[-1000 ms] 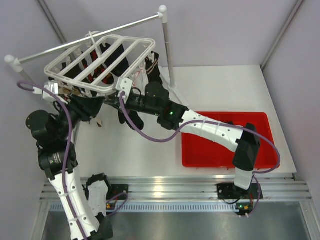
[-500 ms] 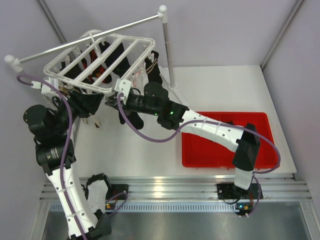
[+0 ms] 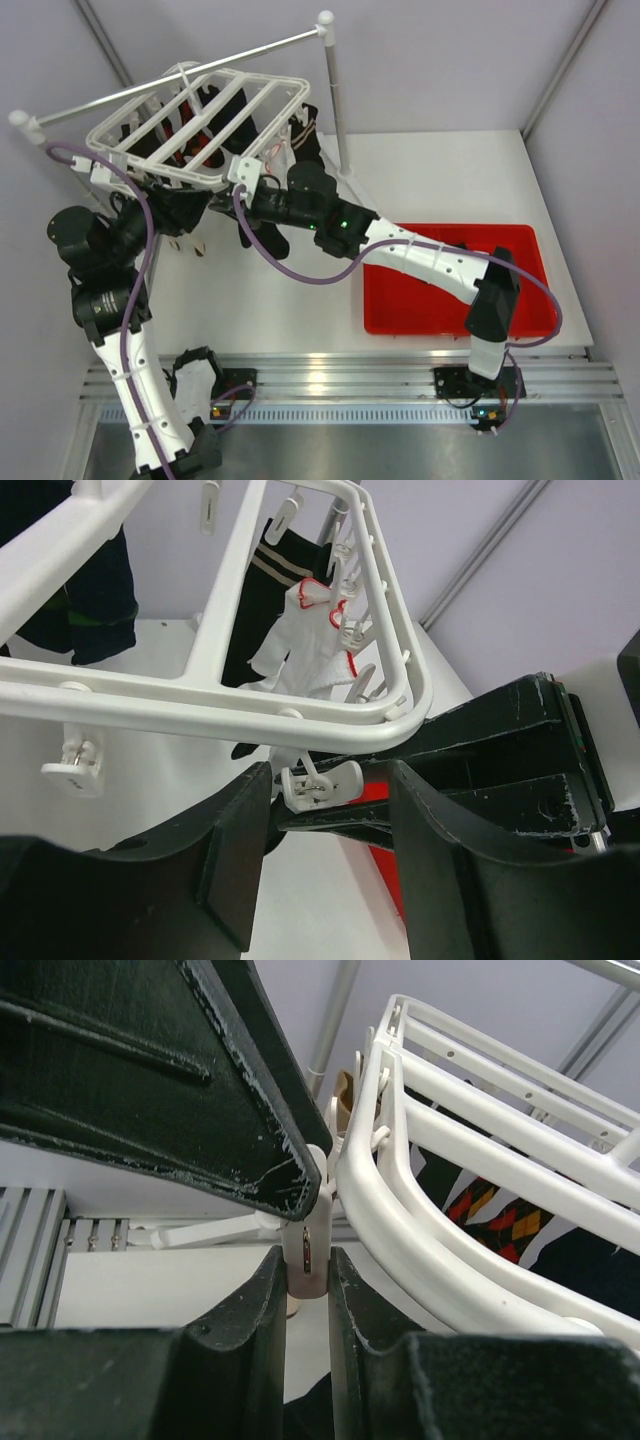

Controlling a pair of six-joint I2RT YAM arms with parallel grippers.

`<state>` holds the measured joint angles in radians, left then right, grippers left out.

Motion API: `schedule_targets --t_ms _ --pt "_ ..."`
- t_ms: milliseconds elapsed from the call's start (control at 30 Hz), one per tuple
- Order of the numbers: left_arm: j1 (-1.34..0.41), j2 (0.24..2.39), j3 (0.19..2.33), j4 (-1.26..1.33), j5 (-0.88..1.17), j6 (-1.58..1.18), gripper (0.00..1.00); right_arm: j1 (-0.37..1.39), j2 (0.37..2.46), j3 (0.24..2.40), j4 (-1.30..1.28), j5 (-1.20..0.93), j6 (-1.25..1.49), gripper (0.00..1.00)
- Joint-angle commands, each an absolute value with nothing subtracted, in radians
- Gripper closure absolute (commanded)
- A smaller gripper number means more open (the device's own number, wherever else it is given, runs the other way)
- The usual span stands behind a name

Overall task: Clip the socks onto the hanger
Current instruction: Open the clamp at the hanger.

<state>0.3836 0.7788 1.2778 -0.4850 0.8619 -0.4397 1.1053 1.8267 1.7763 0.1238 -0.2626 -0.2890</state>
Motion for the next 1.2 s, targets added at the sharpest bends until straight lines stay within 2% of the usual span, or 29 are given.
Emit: schedule_targets --t_ms 0,233,567,667,700,900,967,1000,1100,1167 --pt "0.385 0.772 1.258 -0.41 0.92 -0.46 0.45 1.129 1.812 1.841 0.143 -0.284 -0.304 1.0" --pt "0.383 0.776 1.25 -0.428 0.881 -0.449 0.45 1.134 1.813 1.856 0.138 -0.282 -0.304 1.0" --pt "0.384 0.787 1.259 -0.384 0.831 -0.511 0.54 1.141 1.815 1.855 0.121 -0.285 -0.325 1.0" --pt "0.383 0.785 1.258 -0.374 0.825 -0.529 0.66 1.144 1.815 1.85 0.117 -0.285 -0.333 1.0" --pt "0.383 0.787 1.256 -0.374 0.825 -0.538 0.75 1.144 1.813 1.85 0.117 -0.284 -0.336 1.0" --pt "0.383 0.787 1.238 -0.374 0.83 -0.545 0.92 1.144 1.812 1.85 0.114 -0.27 -0.337 0.96" --pt "0.383 0.787 1.233 -0.374 0.833 -0.545 0.97 1.143 1.807 1.85 0.11 -0.259 -0.327 0.85" --pt "0.383 0.787 1.233 -0.376 0.831 -0.546 0.98 1.144 1.804 1.848 0.109 -0.258 -0.327 0.73" --pt "0.384 0.785 1.23 -0.376 0.831 -0.56 1.0 1.144 1.781 1.835 0.088 -0.25 -0.324 0.55" --pt "0.385 0.788 1.226 -0.374 0.834 -0.563 1.0 1.144 1.741 1.804 0.06 -0.258 -0.327 0.5"
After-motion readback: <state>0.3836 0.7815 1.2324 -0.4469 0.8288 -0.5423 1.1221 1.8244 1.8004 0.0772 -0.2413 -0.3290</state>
